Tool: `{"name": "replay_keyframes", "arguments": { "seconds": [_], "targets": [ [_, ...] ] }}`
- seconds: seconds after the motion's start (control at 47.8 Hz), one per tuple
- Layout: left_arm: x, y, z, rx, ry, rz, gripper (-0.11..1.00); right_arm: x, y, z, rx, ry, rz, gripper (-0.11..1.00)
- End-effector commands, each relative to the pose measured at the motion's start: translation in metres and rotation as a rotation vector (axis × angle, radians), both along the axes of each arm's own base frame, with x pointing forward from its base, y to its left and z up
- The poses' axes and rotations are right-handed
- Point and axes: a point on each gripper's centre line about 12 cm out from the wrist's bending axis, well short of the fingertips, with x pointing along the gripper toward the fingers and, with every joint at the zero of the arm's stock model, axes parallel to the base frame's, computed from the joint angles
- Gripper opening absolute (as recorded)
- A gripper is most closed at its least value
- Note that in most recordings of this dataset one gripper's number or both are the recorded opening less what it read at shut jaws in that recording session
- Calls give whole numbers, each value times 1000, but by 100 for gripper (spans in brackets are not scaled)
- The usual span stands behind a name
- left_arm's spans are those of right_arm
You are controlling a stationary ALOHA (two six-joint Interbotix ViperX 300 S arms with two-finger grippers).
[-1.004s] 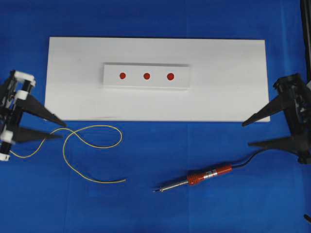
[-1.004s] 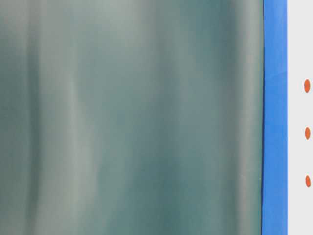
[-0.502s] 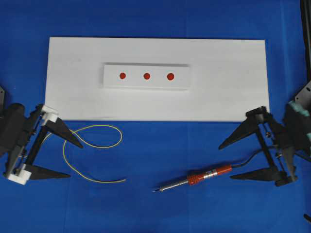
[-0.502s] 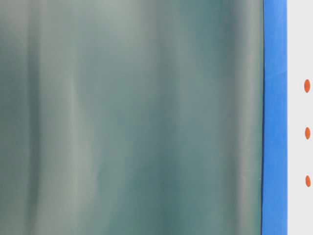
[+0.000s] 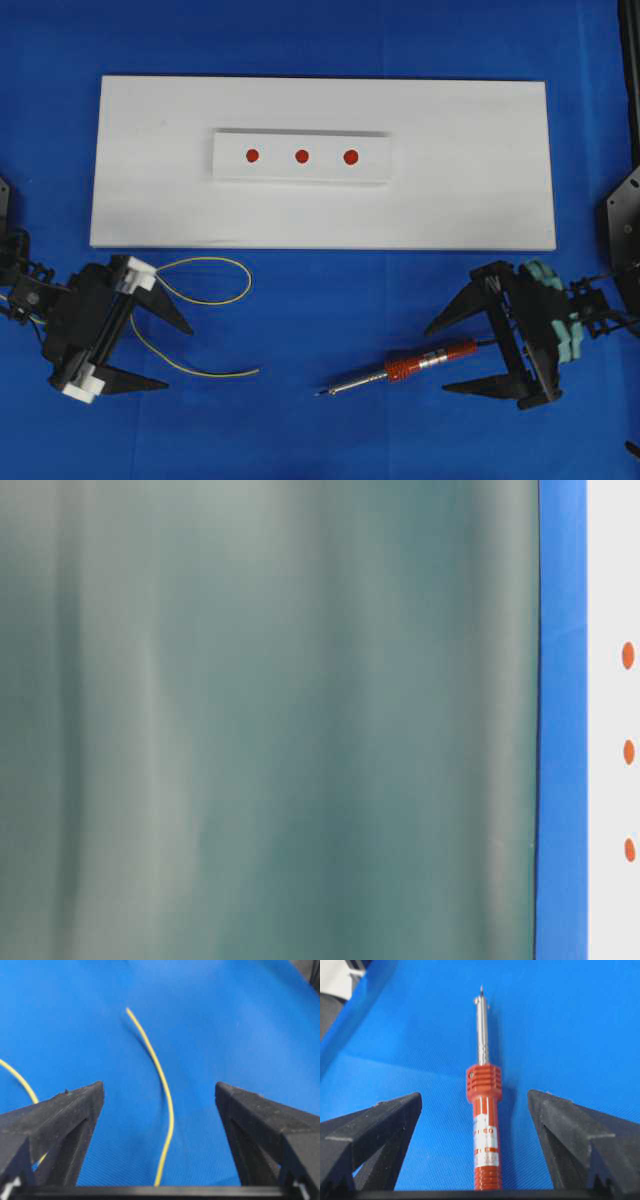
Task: Touch the tip of the soldering iron to the tip of the solder at the mark.
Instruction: 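Grasp the yellow solder wire with left gripper, red soldering iron with right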
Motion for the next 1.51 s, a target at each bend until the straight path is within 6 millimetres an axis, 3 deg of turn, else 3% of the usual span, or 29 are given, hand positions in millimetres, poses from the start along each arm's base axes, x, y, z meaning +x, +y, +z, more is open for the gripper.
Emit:
{"name": "replay_keyframes", "arguments": {
  "seconds": [0.0, 0.356, 0.565, 0.649, 0.858, 0.9, 1.234, 1.485],
  "targets": [
    [6, -6, -3, -4, -6, -8, 85, 7, 6, -4, 5, -4, -10, 89],
    [10, -15, -25, 20, 38, -32, 73, 24, 15, -34, -22, 43, -39, 83],
    [9, -15, -29, 30, 52, -33, 60, 21, 10, -48, -39, 82, -74, 72],
    [9, -15, -29, 31, 53, -33, 46, 19, 9, -48, -51, 83, -69, 60],
    [13, -17, -30, 49, 63, -37, 4, 18, 8, -50, -72, 82, -61, 11],
    [14, -16, -30, 52, 70, -34, 3, 18, 7, -50, -72, 83, -62, 6],
    [23, -14, -22, 47, 90, -10, 3, 19, 9, -41, -57, 108, -58, 6],
    [35, -21, 17, 56, 168, 5, 3, 21, 2, -5, -13, 202, -62, 6]
  ]
}}
